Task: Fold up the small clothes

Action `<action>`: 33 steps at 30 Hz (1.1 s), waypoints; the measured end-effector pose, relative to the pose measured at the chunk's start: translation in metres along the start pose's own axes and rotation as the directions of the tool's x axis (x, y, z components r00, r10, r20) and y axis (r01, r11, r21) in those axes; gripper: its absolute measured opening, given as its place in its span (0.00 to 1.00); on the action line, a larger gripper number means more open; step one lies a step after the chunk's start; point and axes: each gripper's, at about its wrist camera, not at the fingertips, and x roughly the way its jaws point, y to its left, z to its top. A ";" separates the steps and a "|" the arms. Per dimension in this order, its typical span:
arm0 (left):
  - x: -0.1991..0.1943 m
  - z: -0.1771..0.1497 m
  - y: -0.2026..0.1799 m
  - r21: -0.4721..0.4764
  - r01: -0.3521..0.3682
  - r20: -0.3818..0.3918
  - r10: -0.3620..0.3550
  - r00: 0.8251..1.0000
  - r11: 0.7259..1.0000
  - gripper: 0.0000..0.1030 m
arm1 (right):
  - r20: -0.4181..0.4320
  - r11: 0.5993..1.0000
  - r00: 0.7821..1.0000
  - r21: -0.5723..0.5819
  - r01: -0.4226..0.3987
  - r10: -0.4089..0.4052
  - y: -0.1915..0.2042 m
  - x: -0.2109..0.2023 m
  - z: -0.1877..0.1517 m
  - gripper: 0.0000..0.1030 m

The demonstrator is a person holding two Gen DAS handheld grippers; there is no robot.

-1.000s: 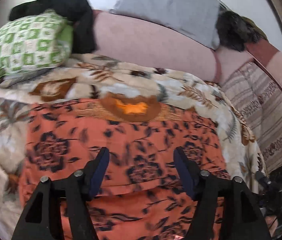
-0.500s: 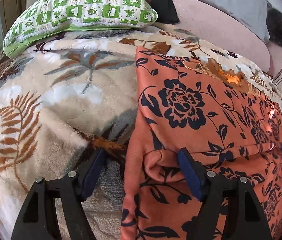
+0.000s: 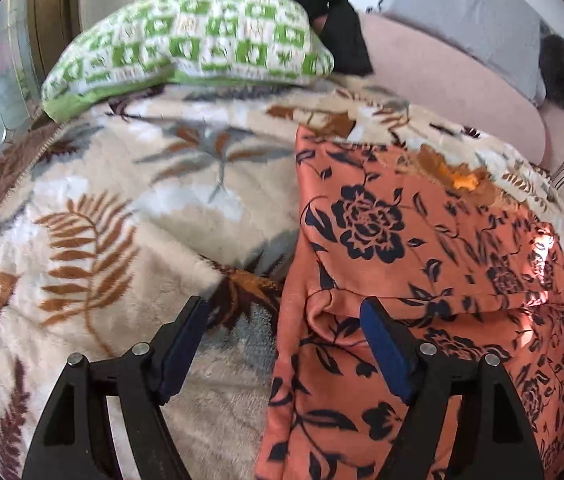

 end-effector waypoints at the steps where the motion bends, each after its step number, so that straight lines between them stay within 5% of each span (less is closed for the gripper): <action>1: -0.012 -0.004 0.002 -0.016 0.013 0.017 -0.013 1.000 1.000 0.78 | 0.001 1.000 1.000 -0.004 -0.008 0.008 0.002 -0.009 -0.009 0.98; 6: -0.067 -0.054 0.015 -0.112 0.092 0.062 -0.085 0.994 0.989 0.78 | 0.021 0.996 1.000 -0.090 0.018 -0.016 0.024 -0.051 -0.069 0.98; 14: -0.096 -0.119 0.012 -0.114 0.054 -0.012 -0.056 0.998 0.992 0.78 | 0.117 0.913 0.961 -0.302 0.274 -0.250 0.055 -0.083 -0.127 0.98; 21: -0.115 -0.156 0.020 -0.089 0.090 -0.075 -0.097 0.993 0.992 0.78 | 0.123 0.966 0.965 -0.081 0.244 -0.233 0.004 -0.150 -0.148 0.98; 30: -0.112 -0.177 0.023 -0.037 0.144 -0.177 -0.148 0.973 0.989 0.78 | -0.114 0.980 0.973 -0.015 0.201 -0.201 -0.056 -0.171 -0.139 0.98; 33: -0.105 -0.183 0.023 -0.045 0.166 -0.227 -0.172 0.959 0.985 0.78 | -0.165 0.970 0.956 -0.009 0.243 -0.241 -0.069 -0.161 -0.140 0.98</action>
